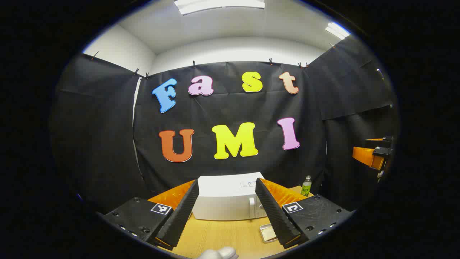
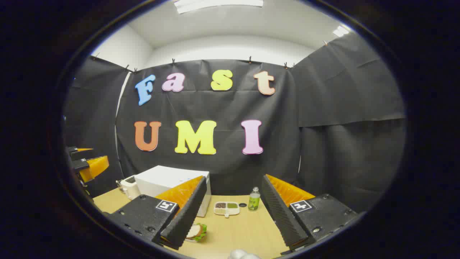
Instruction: Open the microwave oven with the left hand, put the food in, and close the microwave oven.
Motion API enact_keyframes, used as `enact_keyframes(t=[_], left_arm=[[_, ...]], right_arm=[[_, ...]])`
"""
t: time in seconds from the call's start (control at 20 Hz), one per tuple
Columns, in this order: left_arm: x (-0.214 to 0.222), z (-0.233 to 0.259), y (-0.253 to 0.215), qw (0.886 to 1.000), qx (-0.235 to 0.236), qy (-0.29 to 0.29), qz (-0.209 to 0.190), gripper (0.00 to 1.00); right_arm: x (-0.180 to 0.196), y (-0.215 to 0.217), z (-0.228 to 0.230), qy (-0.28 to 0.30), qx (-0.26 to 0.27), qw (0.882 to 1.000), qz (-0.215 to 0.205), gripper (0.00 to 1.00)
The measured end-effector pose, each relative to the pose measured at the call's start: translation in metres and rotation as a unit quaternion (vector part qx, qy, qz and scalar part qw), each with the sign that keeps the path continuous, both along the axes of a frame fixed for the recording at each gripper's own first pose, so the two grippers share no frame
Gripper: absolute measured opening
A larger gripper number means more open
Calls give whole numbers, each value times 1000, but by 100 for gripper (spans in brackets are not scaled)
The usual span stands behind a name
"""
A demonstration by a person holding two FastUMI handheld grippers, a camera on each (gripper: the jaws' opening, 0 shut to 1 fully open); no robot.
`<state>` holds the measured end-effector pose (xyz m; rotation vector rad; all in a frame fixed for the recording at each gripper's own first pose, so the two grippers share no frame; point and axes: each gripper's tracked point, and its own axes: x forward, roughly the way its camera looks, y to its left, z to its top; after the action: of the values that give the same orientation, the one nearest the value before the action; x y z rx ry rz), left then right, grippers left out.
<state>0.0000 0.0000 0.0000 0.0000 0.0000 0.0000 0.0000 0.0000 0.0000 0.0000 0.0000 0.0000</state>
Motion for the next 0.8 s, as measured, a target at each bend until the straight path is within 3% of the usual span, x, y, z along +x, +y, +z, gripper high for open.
enact_keyframes(t=[0.05, 0.25, 0.3, 0.75, 0.8], left_arm=[[1, -1, 1, 1000, 0, 1, 2, 96], [3, -2, 5, 1000, -5, 9, 5, 96], [4, -4, 5, 1000, -7, 10, 5, 100], [11, 0, 9, 1000, -6, 5, 6, 100], [12, -1, 9, 1000, -6, 5, 6, 96]], right_arm=[[0, 0, -1, 1, -1, 1000, 0, 99], [1, -1, 0, 1, -4, 1000, 2, 99], [1, 1, 0, 1, -2, 1000, 2, 99], [5, 3, -2, 2, 3, 1000, 5, 99], [7, 2, -3, 2, 2, 1000, 5, 99]])
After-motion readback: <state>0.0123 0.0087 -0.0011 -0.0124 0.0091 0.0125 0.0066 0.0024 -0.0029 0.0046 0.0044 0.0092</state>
